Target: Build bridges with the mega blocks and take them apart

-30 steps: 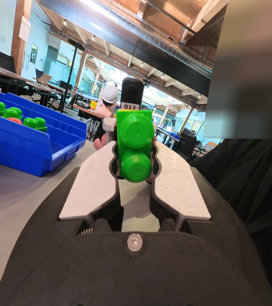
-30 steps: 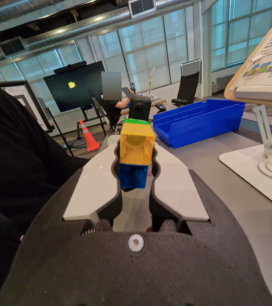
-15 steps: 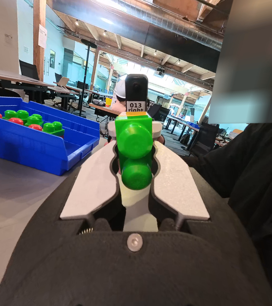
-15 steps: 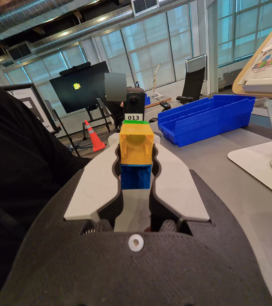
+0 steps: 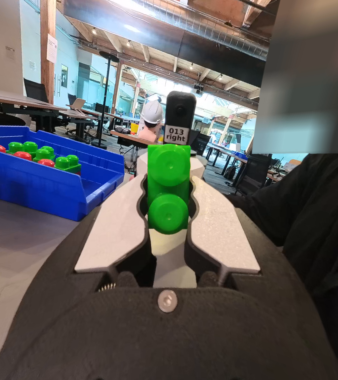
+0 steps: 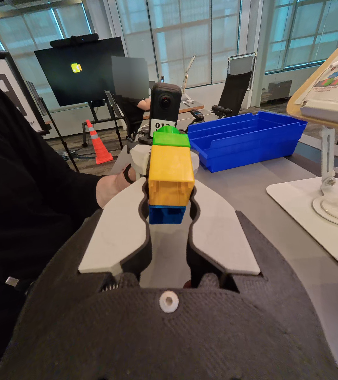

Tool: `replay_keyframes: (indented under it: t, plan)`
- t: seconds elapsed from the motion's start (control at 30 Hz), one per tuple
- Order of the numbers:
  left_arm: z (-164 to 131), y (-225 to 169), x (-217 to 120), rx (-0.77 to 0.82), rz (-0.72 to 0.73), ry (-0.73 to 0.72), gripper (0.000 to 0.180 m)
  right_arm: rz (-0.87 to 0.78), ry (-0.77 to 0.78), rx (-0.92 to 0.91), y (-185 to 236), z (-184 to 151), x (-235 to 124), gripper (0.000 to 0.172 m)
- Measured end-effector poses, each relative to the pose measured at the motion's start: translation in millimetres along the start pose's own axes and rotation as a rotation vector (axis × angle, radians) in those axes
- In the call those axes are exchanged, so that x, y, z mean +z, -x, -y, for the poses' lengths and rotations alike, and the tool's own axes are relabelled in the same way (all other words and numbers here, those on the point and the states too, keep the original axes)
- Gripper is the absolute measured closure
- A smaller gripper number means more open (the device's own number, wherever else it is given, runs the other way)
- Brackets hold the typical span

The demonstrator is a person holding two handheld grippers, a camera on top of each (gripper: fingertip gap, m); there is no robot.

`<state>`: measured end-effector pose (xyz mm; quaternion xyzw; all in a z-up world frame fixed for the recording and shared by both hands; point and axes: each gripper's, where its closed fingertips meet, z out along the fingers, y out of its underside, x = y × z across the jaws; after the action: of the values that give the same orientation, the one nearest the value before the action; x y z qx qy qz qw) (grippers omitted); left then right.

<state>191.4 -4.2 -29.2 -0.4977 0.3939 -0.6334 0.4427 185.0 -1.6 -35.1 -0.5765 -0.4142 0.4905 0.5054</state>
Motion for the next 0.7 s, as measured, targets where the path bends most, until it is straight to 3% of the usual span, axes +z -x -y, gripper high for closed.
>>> replay_keyframes:
  t: [0.07,0.23,0.33,0.7]
  plan:
    - [0,-3,0,-0.001,-0.021,-0.004,0.145,-0.042,-0.010,-0.050,-2,5,-2,0.127]
    - [-4,-4,0,-0.014,-0.051,0.010,0.144,-0.024,-0.032,-0.063,2,8,-4,0.136]
    - [3,-8,-1,0.004,-0.064,-0.014,0.137,-0.025,-0.004,-0.089,3,3,-2,0.137]
    - [-1,-22,0,0.132,-0.086,0.063,0.144,0.046,0.030,-0.159,18,2,-5,0.137]
